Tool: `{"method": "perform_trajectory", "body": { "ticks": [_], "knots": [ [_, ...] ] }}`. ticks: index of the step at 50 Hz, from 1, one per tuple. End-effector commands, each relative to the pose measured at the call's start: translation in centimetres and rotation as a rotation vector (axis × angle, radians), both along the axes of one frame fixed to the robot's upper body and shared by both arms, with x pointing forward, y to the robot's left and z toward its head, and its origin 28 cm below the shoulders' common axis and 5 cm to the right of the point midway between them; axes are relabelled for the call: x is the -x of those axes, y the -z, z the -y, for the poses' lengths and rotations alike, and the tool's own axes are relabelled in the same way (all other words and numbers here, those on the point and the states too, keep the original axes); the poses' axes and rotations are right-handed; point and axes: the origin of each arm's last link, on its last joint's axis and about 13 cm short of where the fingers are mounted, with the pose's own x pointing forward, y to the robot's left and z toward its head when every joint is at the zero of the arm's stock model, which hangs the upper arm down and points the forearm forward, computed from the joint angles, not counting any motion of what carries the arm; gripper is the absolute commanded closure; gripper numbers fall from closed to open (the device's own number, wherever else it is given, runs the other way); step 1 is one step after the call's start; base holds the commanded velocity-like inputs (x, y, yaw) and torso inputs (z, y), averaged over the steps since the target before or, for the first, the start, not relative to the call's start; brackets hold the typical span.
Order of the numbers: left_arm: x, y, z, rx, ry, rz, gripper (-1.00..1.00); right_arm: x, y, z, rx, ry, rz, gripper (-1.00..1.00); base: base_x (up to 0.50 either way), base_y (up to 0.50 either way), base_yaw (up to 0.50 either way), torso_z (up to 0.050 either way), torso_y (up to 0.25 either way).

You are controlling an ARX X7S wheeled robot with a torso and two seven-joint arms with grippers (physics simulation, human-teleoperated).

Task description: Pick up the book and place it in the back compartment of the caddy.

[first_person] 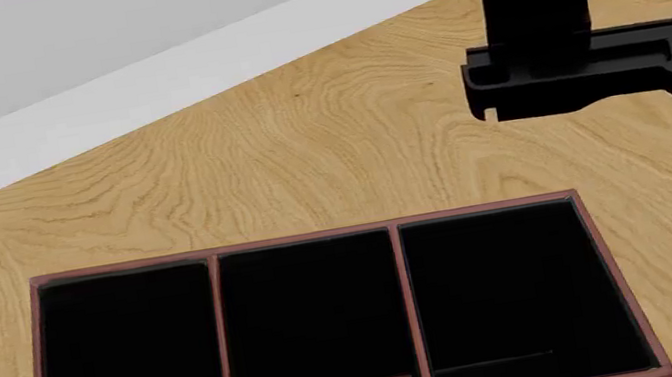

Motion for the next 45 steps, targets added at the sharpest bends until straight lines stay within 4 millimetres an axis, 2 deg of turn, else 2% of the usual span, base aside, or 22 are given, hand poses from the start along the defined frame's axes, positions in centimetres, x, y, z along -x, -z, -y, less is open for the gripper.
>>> {"method": "perform_trajectory", "body": {
  "ticks": [1, 9, 19, 35, 45],
  "knots": [
    [-0.3, 0.2, -0.4, -0.027, -0.022, -0.015, -1.0, -0.1, 0.0, -0.1, 0.002, -0.004, -0.004, -1.0, 0.0, 0.0, 0.0, 0.0, 0.0],
    [-1.7, -0.3, -0.9, -0.044, -0.062, -0.025, -1.0, -0.3, 0.2, 0.0, 0.001, -0.005, -0.007, -1.0, 0.0, 0.0, 0.0, 0.0, 0.0],
    [-2.8, 0.6, -1.5, -0.051, -0.073, -0.059, -1.0, -0.4, 0.2, -0.1, 0.003, -0.006, -0.011, -1.0, 0.0, 0.0, 0.0, 0.0, 0.0],
    [-4.0, 4.1, -2.5, -0.045, -0.047, -0.139, -1.0, -0.1, 0.3, -0.1, 0.006, 0.0, -0.019, -1.0, 0.0, 0.0, 0.0, 0.0, 0.0],
    [-4.2, 4.7, -2.3, -0.047, -0.061, -0.157, -1.0, -0.4, 0.8, -0.3, 0.004, -0.008, -0.028, -1.0, 0.0, 0.0, 0.0, 0.0, 0.0]
  ]
}}
